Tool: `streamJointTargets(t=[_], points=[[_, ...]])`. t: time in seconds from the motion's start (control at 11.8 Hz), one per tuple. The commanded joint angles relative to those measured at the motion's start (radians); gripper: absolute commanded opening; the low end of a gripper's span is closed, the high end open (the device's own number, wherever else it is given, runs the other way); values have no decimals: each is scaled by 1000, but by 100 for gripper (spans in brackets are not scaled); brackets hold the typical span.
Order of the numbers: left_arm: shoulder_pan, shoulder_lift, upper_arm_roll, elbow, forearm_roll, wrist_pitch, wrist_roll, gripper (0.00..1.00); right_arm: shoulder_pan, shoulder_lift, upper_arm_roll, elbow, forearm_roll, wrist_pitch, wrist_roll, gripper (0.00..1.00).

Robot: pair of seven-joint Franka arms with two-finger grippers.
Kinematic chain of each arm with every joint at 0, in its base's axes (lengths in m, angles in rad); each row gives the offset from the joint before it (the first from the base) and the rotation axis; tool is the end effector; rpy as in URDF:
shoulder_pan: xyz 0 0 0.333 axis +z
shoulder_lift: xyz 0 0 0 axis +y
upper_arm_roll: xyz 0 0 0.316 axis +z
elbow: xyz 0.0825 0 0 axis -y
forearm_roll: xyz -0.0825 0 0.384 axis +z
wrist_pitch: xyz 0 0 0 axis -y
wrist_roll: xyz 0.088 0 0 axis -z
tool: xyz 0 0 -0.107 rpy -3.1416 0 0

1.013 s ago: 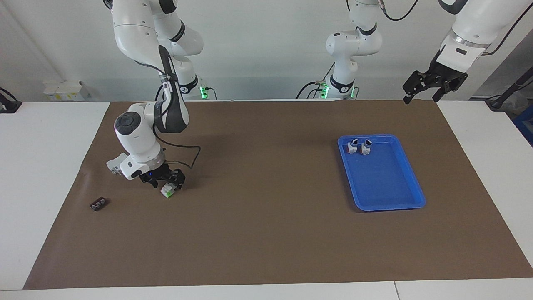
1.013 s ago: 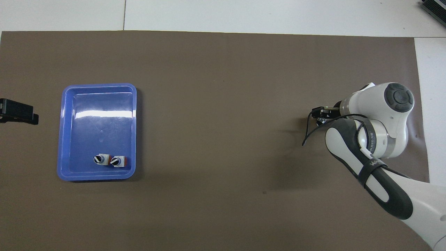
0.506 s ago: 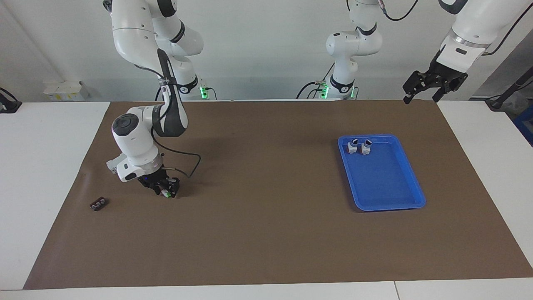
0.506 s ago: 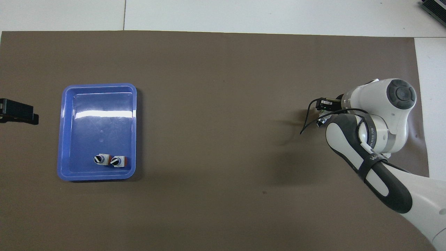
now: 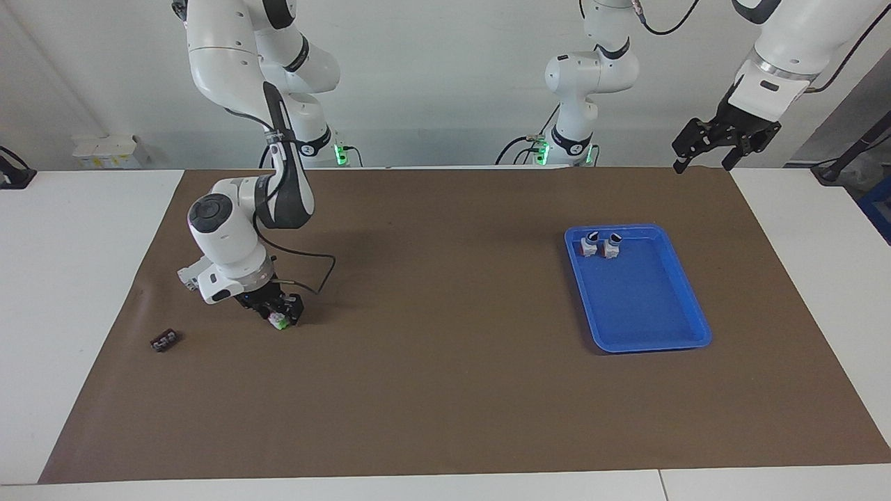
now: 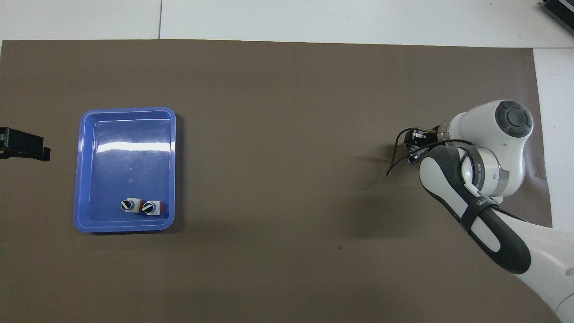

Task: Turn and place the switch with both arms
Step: 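Lower the right gripper and grasp the silver cylindrical switch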

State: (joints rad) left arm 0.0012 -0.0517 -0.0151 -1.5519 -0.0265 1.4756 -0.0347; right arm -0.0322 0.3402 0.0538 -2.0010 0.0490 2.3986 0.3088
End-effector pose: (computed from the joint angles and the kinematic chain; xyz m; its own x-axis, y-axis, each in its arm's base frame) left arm 0.5285 -0.0106 0.6531 0.9995 0.0183 -0.0254 0.0189 -0.9995 0.0248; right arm 0.6101 0.0124 0.2937 0.9463 -0.3212 0.0377 -0.3182 -0.9456 -0.0677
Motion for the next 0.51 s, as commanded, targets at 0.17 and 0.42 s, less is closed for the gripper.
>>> streamJointTargets(t=[0.17, 0.42], points=[[-10, -28, -12, -30, -1, 2, -4, 99, 8, 2, 4, 37, 60, -53, 110, 0], [-38, -28, -19, -36, -7, 15, -25, 99, 11, -47, 20, 140, 130, -280, 571, 0]])
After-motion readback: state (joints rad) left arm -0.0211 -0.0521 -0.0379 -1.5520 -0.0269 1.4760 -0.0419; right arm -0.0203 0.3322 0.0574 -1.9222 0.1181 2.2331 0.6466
